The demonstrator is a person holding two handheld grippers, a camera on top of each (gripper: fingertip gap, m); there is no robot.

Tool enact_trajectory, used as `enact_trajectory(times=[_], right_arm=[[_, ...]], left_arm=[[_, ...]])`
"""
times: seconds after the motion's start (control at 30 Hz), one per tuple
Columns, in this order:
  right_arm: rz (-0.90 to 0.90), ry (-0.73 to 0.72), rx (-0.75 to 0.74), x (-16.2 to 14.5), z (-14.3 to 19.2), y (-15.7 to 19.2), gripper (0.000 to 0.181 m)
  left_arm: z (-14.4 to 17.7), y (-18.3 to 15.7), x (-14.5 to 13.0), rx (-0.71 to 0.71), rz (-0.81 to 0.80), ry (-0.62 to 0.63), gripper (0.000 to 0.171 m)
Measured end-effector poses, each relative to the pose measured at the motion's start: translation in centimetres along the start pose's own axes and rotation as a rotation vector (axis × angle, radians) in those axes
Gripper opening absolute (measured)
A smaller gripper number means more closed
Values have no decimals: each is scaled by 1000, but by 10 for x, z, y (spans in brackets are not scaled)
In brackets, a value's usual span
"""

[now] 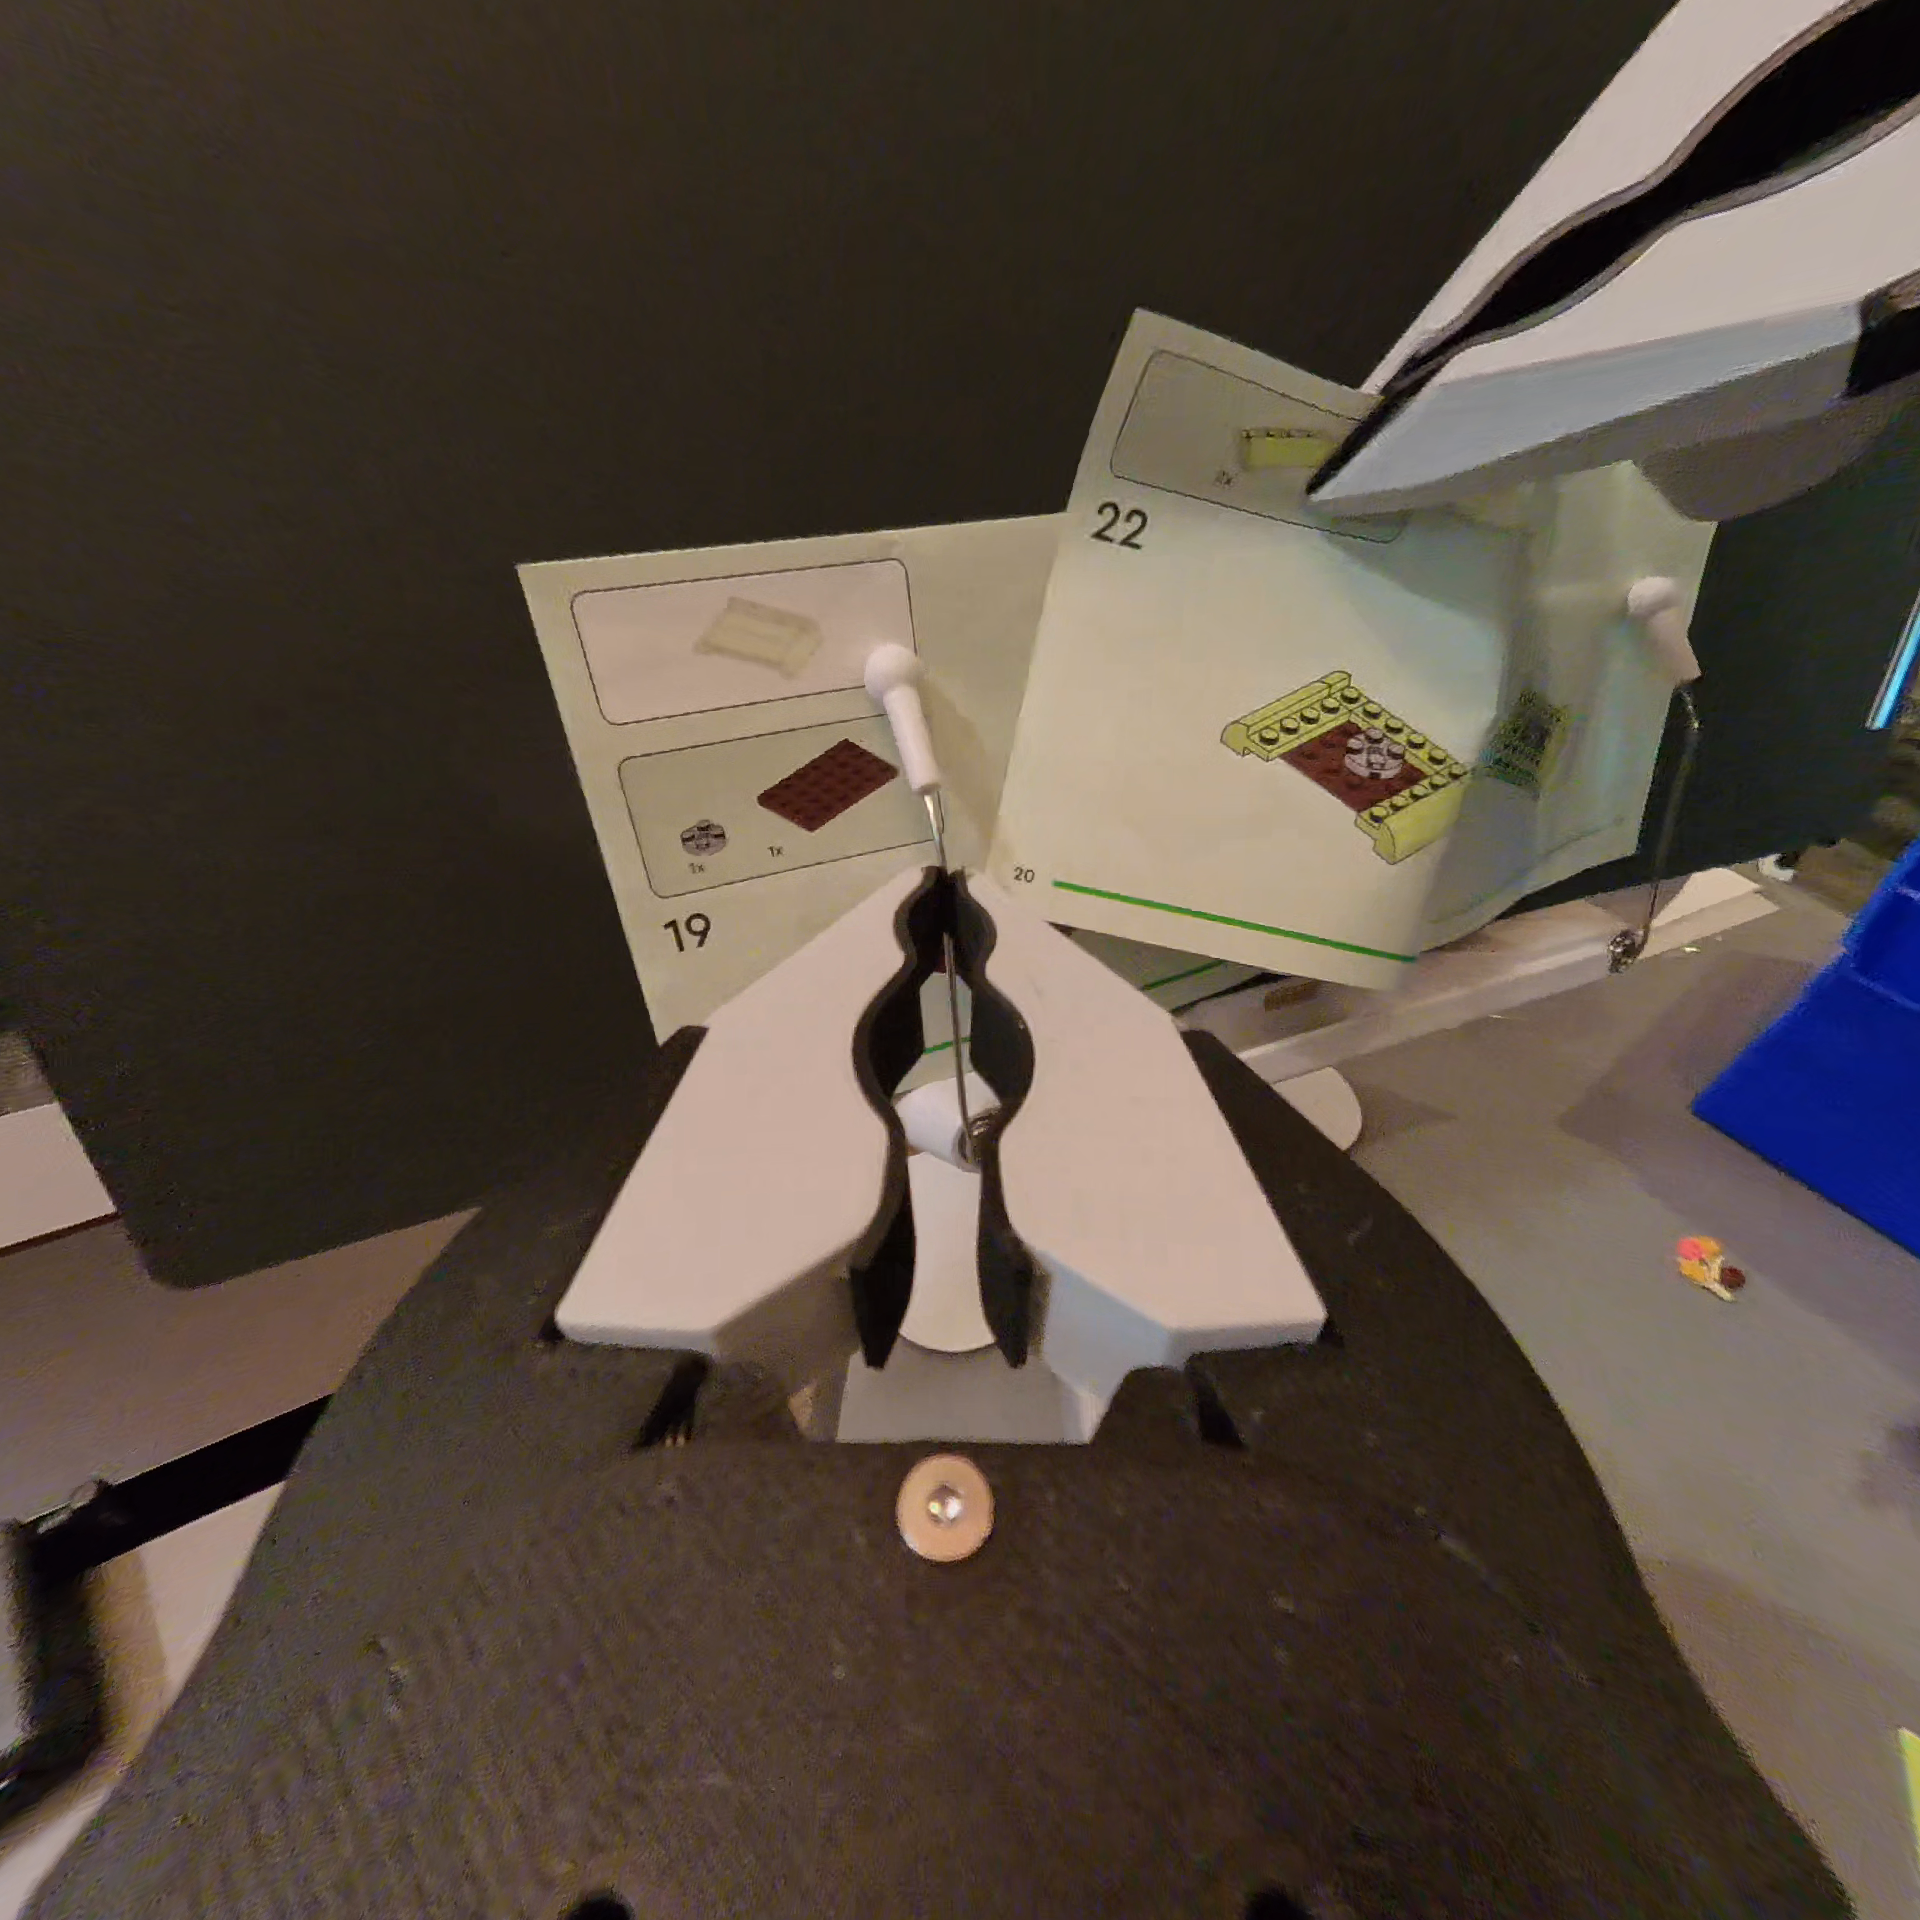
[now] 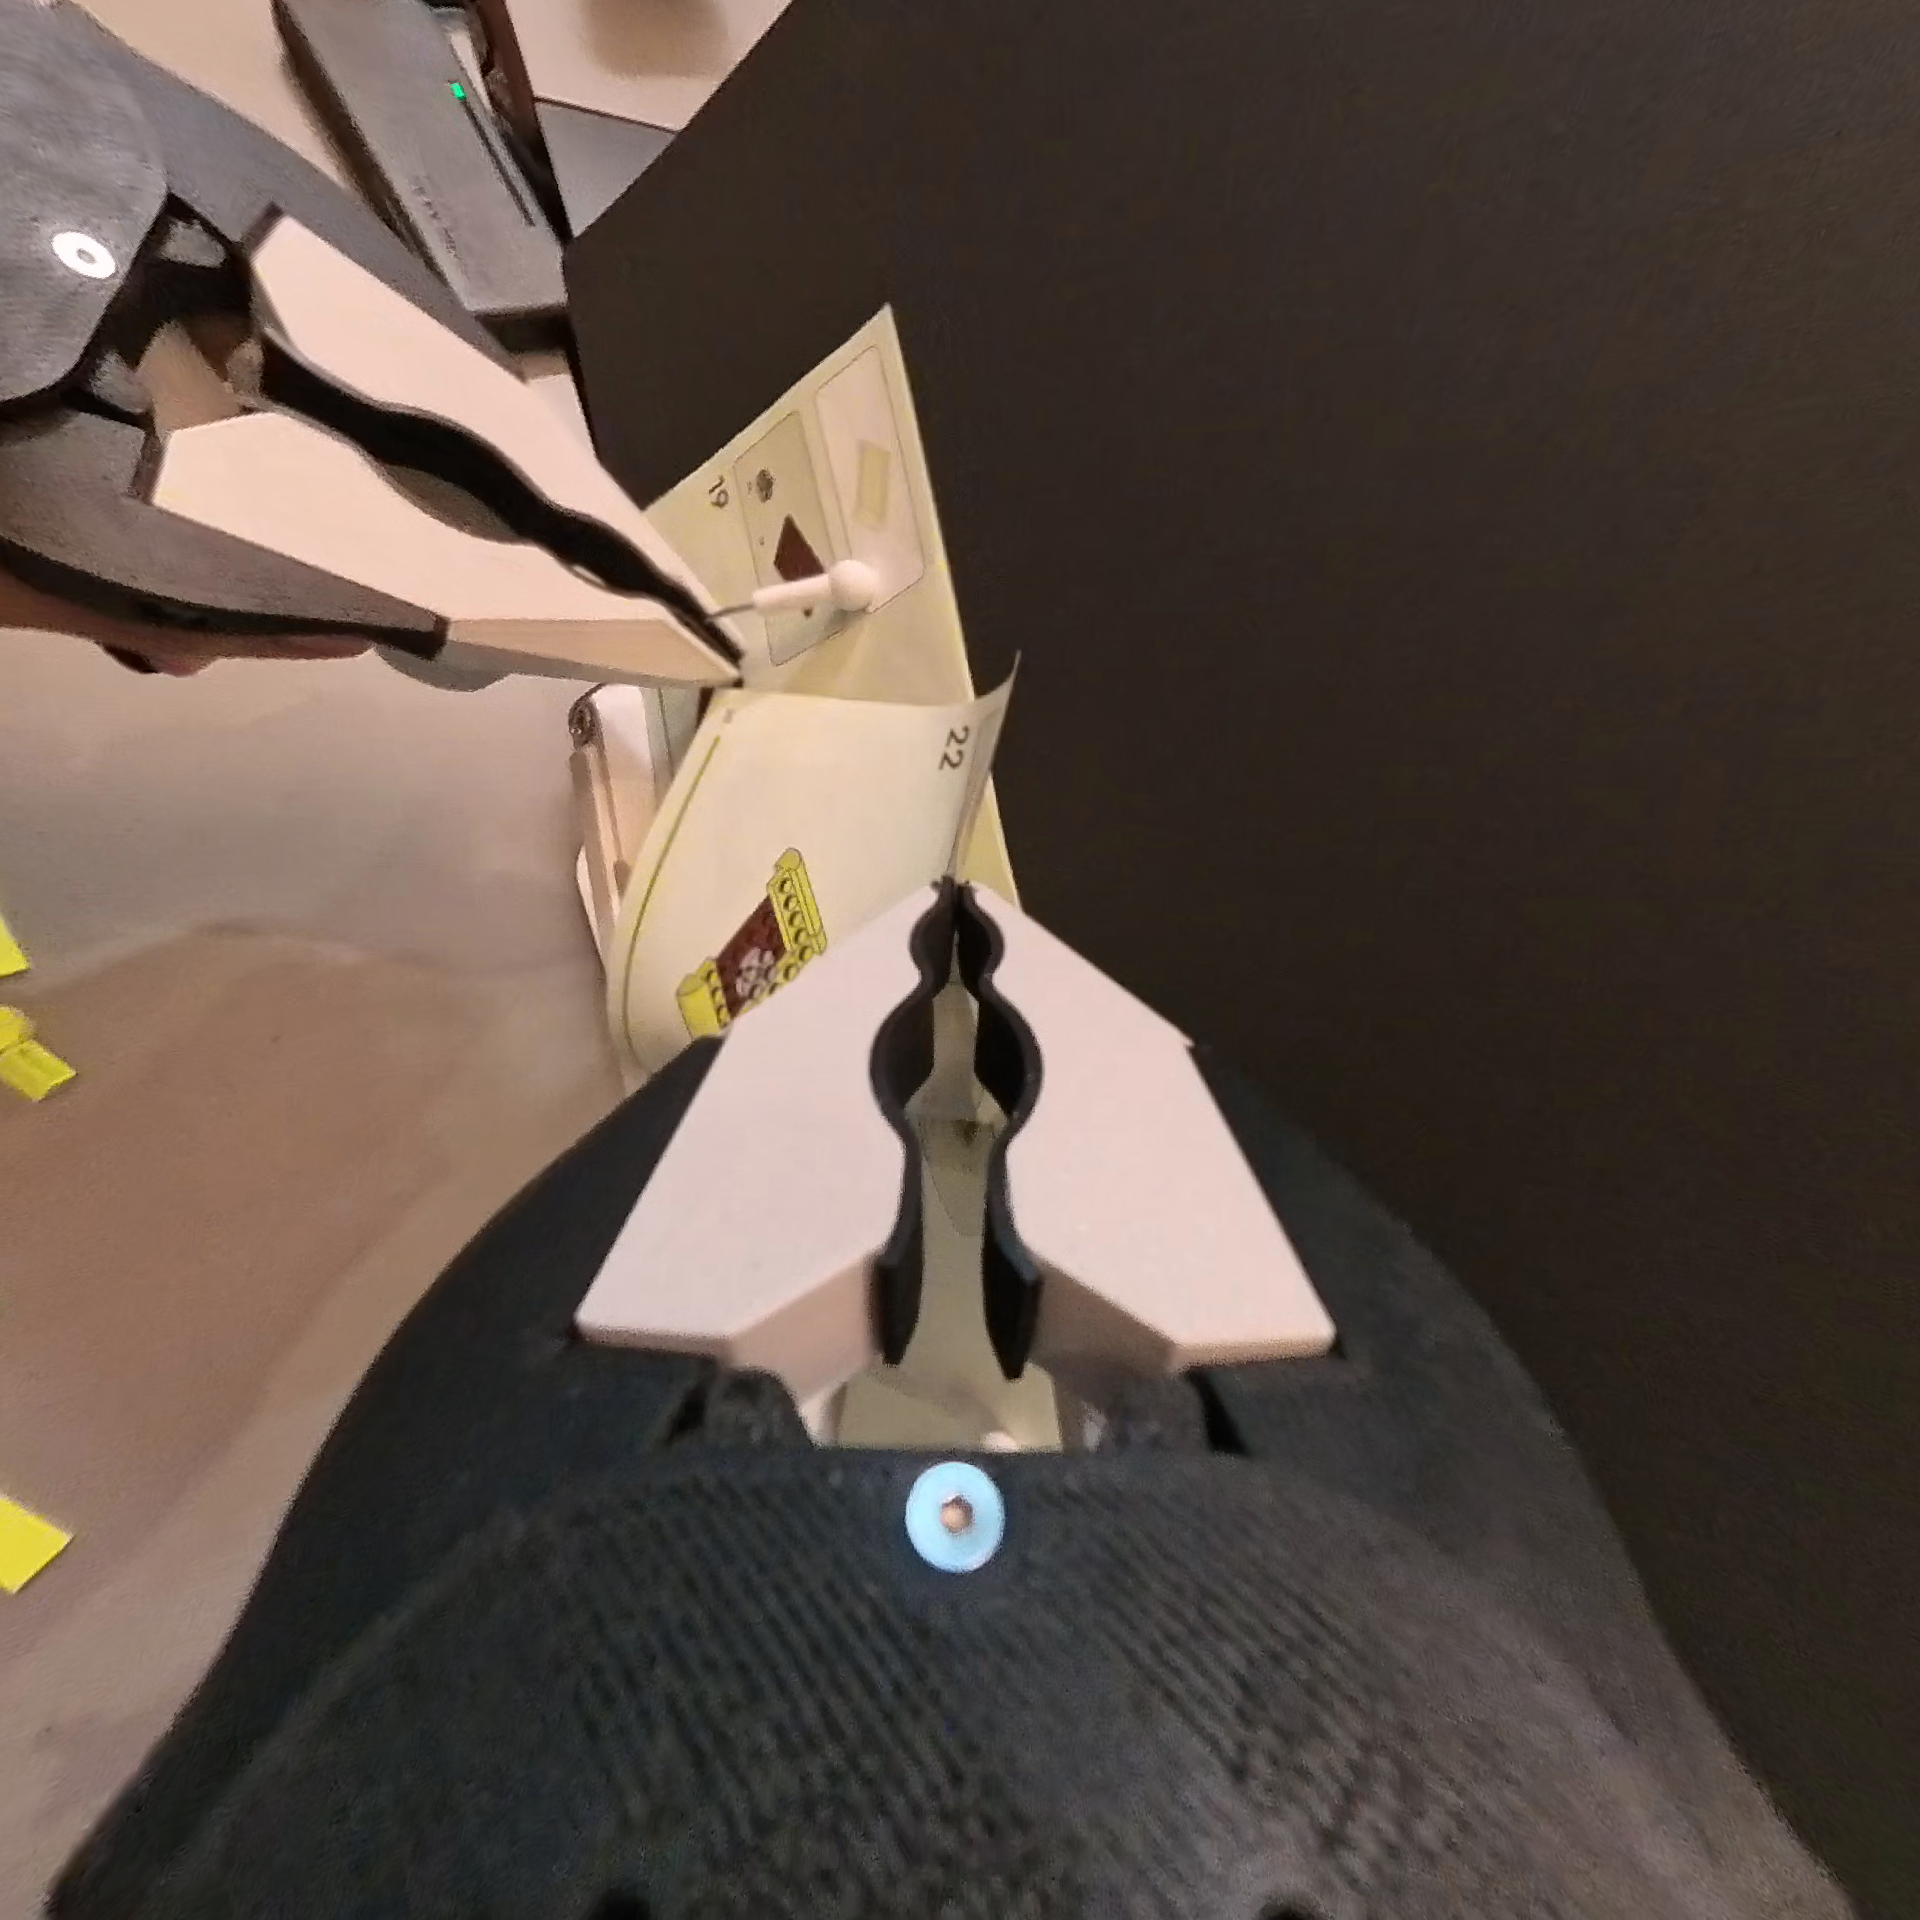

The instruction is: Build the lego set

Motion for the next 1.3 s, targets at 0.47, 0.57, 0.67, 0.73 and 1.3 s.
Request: enact_trajectory(times=[0.47,0.57,0.67,0.73,1.3], right_arm=[[69,-117,-73,26,-32,21,0],[89,-170,-72,35,-35,25,0],[117,-185,-85,38,-37,28,0],[125,-196,-93,40,-37,29,0],[-107,-298,-46,59,14,3,42]], left_arm=[[11,-9,-3,-126,-224,-5,2],[5,-16,-3,-142,-239,7,1],[4,-17,-3,-136,-245,16,1],[5,-17,-3,-142,-236,19,1],[5,-16,-3,-129,-218,50,2]])
Point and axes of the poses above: each gripper's, where its closed fingertips meet, z back along the fingers, x out of its top, y = z × x across the jaws, the point moved 3 cm from there along z, back along the fingers, and after that the axes turned 14 degrees about -x, right-handed, at the moved point
